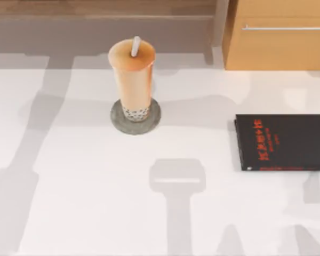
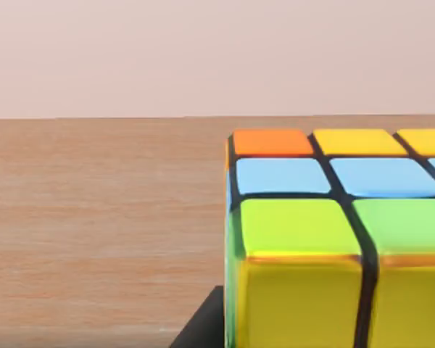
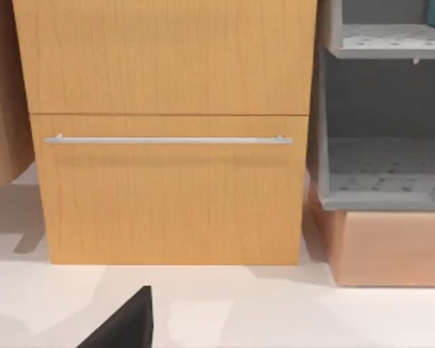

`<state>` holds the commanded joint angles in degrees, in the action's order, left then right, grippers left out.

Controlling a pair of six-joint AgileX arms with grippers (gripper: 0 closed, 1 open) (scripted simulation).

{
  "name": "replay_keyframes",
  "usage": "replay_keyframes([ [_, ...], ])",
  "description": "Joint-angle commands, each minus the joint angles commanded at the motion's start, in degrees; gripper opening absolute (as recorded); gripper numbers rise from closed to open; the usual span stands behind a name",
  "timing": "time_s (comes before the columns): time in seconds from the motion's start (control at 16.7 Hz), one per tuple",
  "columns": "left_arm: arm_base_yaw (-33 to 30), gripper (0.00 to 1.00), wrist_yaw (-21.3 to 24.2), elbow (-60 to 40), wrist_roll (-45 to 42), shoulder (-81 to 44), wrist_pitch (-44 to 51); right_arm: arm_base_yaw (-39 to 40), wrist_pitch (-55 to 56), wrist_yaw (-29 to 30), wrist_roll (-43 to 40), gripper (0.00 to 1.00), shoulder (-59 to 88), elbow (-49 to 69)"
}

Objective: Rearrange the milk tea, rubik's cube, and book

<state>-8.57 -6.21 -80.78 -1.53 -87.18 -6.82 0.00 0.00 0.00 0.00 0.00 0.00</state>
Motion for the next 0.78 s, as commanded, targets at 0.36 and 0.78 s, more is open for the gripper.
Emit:
replay_keyframes([
  [0.36,-4.0,0.00,-1.1,-13.9,-6.0,-10.1,0.0,0.0,0.0,0.0,0.0,1.00,0.0,0.0],
  [0.78,1.0,0.00,1.4,-24.6,-0.8,-20.8,2.6,0.0,0.0,0.0,0.0,1.00,0.0,0.0],
])
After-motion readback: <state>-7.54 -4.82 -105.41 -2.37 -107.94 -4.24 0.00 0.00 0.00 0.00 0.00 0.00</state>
